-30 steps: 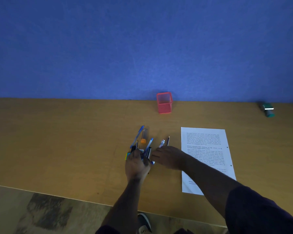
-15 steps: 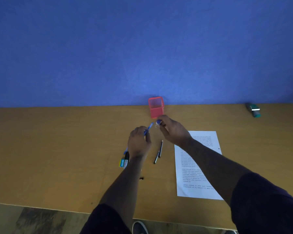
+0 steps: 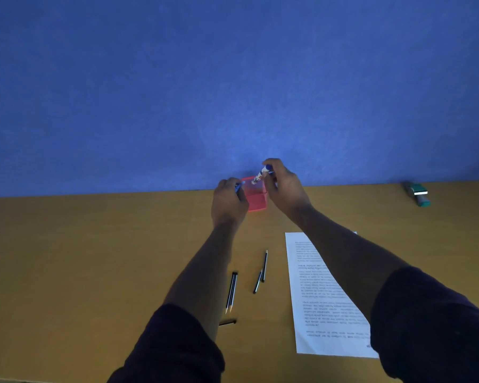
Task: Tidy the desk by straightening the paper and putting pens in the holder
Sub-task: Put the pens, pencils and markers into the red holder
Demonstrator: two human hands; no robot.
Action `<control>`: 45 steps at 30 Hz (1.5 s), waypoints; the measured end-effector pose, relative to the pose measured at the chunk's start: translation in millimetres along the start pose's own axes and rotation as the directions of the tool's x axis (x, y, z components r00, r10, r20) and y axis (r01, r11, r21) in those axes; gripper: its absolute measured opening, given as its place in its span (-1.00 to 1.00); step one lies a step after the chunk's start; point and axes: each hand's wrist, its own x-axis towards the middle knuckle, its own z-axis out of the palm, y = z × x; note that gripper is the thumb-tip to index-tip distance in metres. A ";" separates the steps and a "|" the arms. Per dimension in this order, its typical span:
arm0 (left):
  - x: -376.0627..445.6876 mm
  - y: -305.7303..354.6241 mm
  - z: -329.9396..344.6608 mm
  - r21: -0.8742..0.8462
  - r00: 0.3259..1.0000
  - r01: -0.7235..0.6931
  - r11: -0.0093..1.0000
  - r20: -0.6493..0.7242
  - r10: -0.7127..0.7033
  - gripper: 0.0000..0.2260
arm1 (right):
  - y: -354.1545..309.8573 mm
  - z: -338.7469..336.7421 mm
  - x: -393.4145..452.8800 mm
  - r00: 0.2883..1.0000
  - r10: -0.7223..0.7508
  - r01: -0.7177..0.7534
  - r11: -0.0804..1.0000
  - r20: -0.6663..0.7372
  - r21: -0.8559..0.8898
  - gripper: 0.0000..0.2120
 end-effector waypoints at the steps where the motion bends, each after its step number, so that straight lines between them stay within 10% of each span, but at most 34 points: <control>1: 5.5 0.4 2.9 0.002 1.000 0.000 1.000 0.007 0.000 -0.82 | 1.9 1.0 4.1 1.000 0.011 -0.011 1.000 -0.005 0.000 -0.81; 22: 33.7 -25.1 62.9 0.158 0.943 0.263 0.952 0.168 -0.288 -0.75 | 48.1 39.5 13.2 0.983 0.182 -0.175 0.965 0.023 -0.194 -0.80; 38: 54.6 -27.9 61.8 0.127 0.966 0.129 0.983 0.209 -0.153 -0.69 | 60.6 50.7 18.3 0.964 0.228 -0.189 0.949 0.138 -0.253 -0.58; 45: -0.7 -35.1 59.3 0.182 0.998 0.055 0.982 -0.014 -0.054 -0.57 | 66.2 30.4 -7.8 0.983 0.167 -0.156 0.978 0.076 -0.139 -0.64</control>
